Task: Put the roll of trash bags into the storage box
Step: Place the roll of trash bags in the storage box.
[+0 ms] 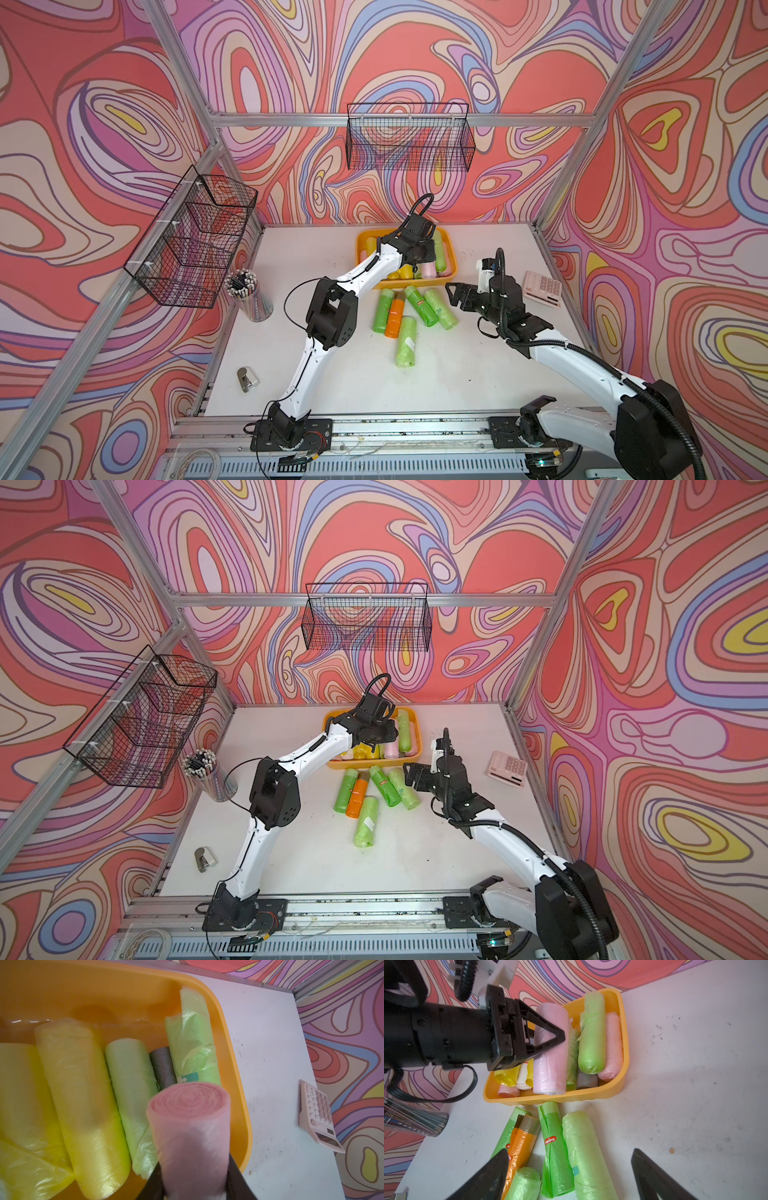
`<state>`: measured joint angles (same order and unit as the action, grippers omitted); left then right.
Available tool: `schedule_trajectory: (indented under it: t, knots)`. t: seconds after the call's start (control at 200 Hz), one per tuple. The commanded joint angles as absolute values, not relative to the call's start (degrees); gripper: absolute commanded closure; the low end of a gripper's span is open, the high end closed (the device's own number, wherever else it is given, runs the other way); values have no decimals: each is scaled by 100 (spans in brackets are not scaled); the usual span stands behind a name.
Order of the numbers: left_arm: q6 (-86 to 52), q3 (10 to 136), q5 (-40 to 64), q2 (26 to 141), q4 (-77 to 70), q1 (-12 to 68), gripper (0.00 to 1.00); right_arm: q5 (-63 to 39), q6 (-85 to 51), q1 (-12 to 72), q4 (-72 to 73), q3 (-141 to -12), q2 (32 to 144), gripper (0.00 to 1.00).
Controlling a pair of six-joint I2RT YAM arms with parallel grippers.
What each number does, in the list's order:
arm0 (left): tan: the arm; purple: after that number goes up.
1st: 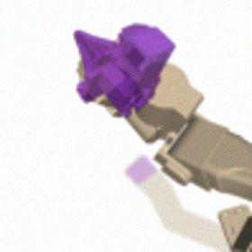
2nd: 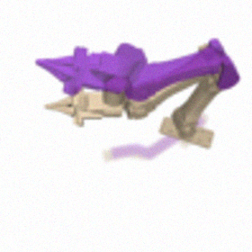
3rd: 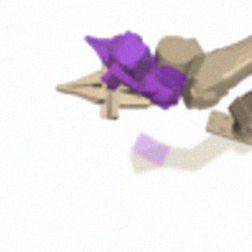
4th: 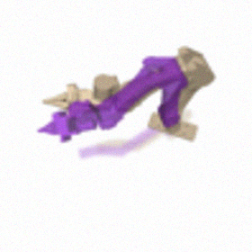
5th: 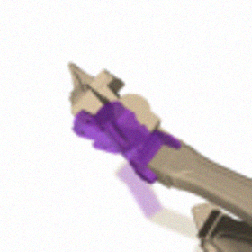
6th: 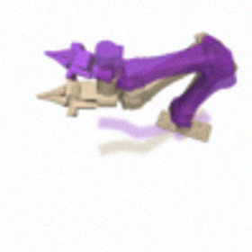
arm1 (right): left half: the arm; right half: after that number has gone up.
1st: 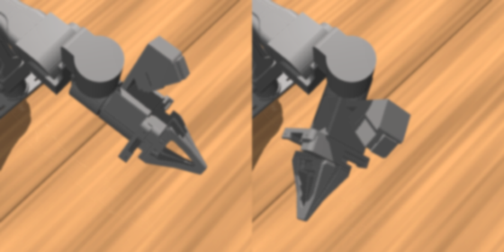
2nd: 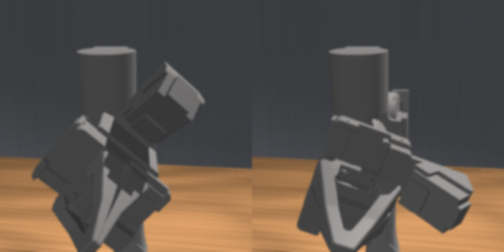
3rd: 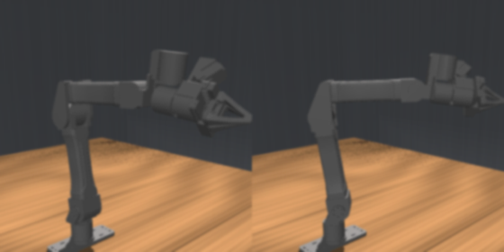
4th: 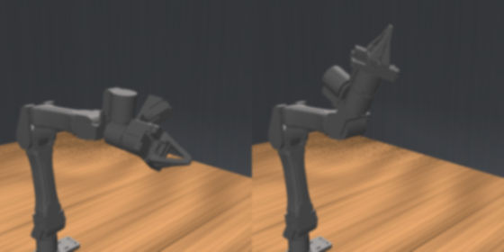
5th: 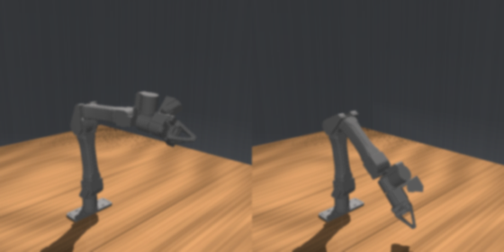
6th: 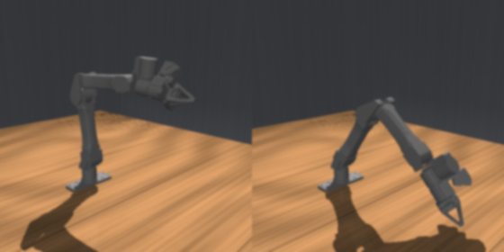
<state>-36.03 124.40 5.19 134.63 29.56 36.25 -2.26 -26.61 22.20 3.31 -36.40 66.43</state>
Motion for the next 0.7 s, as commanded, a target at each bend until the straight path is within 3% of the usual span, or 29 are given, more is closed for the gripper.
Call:
schedule_trajectory:
  t: [0.0,0.631,0.696]
  knots:
    - [-3678,12821,549,13650,2629,3534,100,-131,-2649,2210,428,-3584,6663,6]
    - [-3682,13491,561,14403,2454,3367,96,-37,-2627,2213,456,-3564,6825,6]
    - [-3641,13501,593,14431,2451,3353,89,-35,-2626,2206,456,-3561,6846,6]
